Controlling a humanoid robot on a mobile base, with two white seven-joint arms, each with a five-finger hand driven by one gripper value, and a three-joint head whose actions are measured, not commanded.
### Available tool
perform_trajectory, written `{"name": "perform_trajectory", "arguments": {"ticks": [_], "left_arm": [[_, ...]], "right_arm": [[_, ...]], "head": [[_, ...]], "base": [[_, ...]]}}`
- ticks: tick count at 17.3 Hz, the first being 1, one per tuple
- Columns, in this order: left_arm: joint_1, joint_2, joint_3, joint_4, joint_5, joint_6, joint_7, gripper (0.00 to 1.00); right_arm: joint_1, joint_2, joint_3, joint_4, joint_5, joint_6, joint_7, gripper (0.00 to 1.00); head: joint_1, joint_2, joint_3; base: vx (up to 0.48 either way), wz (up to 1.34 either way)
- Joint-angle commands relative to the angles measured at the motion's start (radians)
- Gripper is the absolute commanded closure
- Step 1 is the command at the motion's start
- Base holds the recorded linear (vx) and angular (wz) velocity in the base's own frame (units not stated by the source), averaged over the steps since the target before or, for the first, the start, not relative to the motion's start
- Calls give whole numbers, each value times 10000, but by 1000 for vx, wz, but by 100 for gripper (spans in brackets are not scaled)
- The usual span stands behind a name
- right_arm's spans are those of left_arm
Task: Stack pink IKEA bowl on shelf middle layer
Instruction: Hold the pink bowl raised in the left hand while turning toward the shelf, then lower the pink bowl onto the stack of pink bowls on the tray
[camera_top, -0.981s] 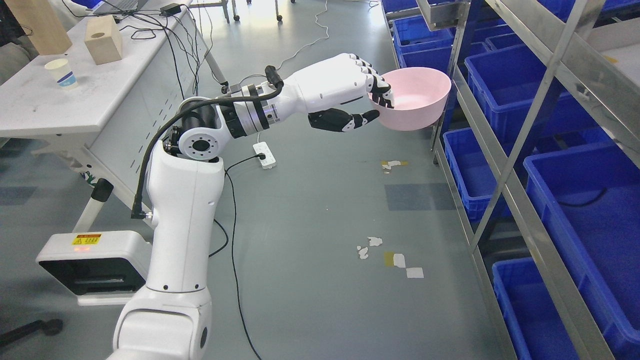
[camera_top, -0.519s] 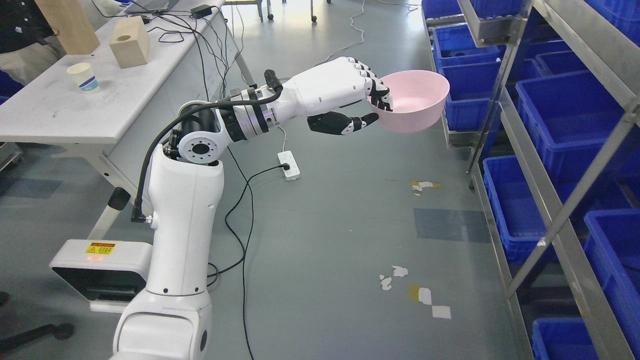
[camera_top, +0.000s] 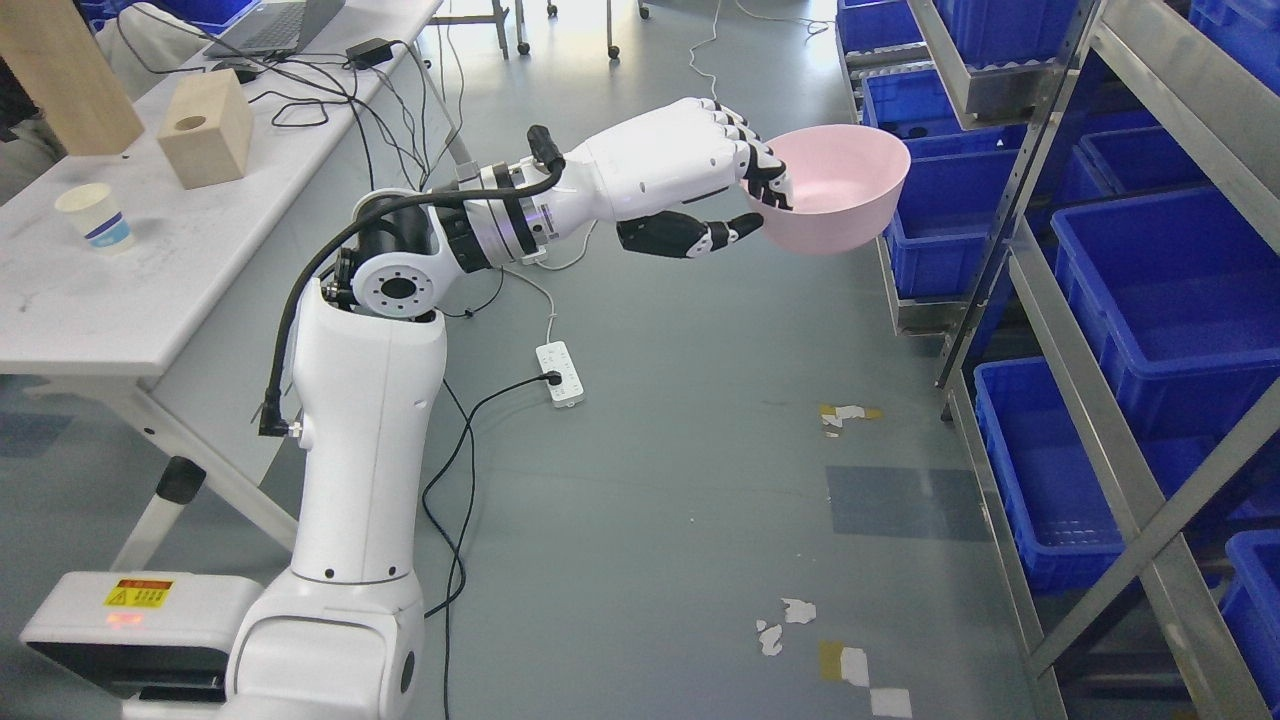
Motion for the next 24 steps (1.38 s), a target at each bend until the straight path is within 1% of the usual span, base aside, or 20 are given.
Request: {"name": "perform_trajectory", "arguments": {"ticks": [1,4,8,11,16,18,22,24], "left_arm": [[-665,175,-280,-91,115,1,0,98],[-772,175,-373,-91,237,1,0,98],[-1355,175,-586,-60,330,1,0,98],[-1371,175,-848,-14,330,1,0,98],[-1341,175,-894,78,422,1,0,97],[-1341,175,-986,78,437,1,0,97],[-1325,175,-1048,78,682,1,15,97],[-1386,175,-789,63,607,1,-61,97]], "right_arm": [[-5,-175,46,-175,3,5,6,0],[-5,-175,46,-175,3,5,6,0],[-5,-175,46,-175,3,5,6,0],[-5,-175,31,-175,3,5,6,0],[-5,-175,46,-175,3,5,6,0],[-5,-175,46,-175,-12,5,6,0],[-5,-175,46,-175,-12,5,6,0],[-5,-175,46,-175,-12,5,6,0]], "head": [[0,0,0],[0,0,0],[0,0,0],[0,0,0],[0,0,0],[0,0,0],[0,0,0],[0,0,0]], "base": [[267,-270],[212,-127],[156,-19],[111,17],[105,-211],[77,-763],[72,-1300],[66,-1571]]}}
